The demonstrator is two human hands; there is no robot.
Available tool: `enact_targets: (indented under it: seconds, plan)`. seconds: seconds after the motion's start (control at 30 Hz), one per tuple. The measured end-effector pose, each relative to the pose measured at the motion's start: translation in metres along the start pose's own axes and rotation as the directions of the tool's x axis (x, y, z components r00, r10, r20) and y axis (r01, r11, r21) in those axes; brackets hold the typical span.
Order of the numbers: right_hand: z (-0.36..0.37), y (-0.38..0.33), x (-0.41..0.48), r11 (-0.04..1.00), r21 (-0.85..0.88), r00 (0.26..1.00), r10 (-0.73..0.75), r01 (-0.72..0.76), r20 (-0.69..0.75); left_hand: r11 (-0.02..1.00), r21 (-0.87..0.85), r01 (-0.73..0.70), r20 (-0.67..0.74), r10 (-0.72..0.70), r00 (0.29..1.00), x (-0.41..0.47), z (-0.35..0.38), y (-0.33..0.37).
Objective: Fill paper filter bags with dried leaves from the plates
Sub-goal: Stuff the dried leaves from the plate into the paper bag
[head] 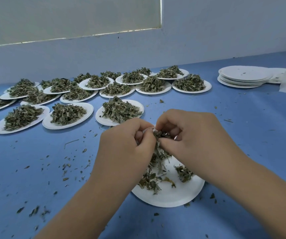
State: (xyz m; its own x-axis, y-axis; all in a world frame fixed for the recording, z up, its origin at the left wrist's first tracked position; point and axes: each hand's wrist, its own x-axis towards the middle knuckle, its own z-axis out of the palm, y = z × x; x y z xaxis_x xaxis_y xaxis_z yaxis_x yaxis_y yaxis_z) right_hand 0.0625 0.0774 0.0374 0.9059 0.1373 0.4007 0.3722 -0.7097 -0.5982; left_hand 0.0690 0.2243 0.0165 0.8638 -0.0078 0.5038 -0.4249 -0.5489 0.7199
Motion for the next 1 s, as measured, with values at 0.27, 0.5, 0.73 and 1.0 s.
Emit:
enact_targets:
  seconds: [0.27,0.5,0.73,1.0]
  plan:
    - [0.000,0.000,0.005,0.994,-0.076,0.997,-0.078,0.077,-0.009,0.998,-0.055,0.024,0.019,-0.023,1.000,-0.001,-0.001,0.004]
    - [-0.007,0.000,0.005,0.995,0.079,0.994,-0.070,0.064,0.085,0.998,-0.055,0.033,0.024,-0.031,0.999,0.000,-0.002,0.003]
    - [-0.015,0.008,0.004,0.966,0.256,0.926,-0.057,-0.043,0.372,0.997,-0.051,0.060,0.013,-0.060,0.998,0.003,-0.004,-0.002]
    - [-0.003,0.004,0.004,0.992,0.123,0.990,-0.047,0.031,0.132,0.993,-0.090,0.075,0.016,-0.074,0.997,0.002,-0.002,0.000]
